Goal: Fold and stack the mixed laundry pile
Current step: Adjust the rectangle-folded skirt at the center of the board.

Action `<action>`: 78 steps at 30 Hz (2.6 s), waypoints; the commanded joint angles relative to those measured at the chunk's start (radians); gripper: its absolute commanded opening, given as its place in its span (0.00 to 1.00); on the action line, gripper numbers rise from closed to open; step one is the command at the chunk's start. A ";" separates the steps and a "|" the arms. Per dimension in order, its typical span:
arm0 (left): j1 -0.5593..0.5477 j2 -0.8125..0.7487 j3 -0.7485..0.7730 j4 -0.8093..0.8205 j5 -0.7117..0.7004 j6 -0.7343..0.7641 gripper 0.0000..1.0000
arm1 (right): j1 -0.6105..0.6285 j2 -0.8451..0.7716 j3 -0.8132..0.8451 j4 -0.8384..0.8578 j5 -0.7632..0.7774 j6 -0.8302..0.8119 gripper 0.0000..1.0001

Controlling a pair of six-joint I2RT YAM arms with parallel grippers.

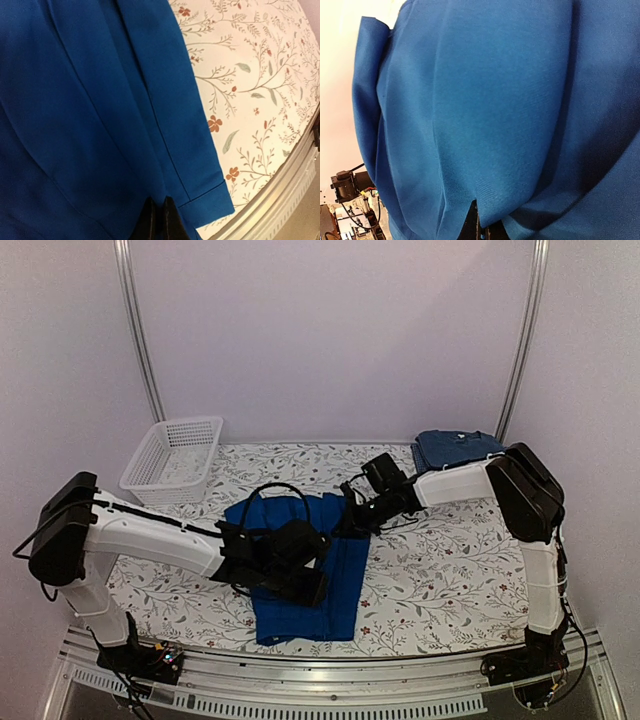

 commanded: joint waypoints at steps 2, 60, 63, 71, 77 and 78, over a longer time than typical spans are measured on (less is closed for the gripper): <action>0.000 -0.082 0.078 -0.042 -0.030 0.099 0.00 | -0.007 -0.067 0.128 -0.023 -0.021 -0.021 0.00; 0.034 0.010 0.073 0.248 0.080 0.254 0.75 | -0.253 -0.086 -0.193 -0.025 0.167 -0.246 0.00; 0.120 -0.079 -0.066 0.297 0.074 0.211 0.80 | -0.255 -0.069 -0.203 -0.022 0.186 -0.243 0.00; 0.344 -0.015 -0.158 0.365 0.134 0.175 0.65 | -0.256 -0.040 -0.208 -0.004 0.167 -0.218 0.00; 0.506 0.125 -0.065 0.333 0.176 0.242 0.48 | -0.256 -0.016 -0.179 -0.014 0.137 -0.209 0.00; 0.526 0.150 -0.043 0.332 0.177 0.255 0.46 | -0.256 -0.015 -0.170 -0.020 0.136 -0.209 0.00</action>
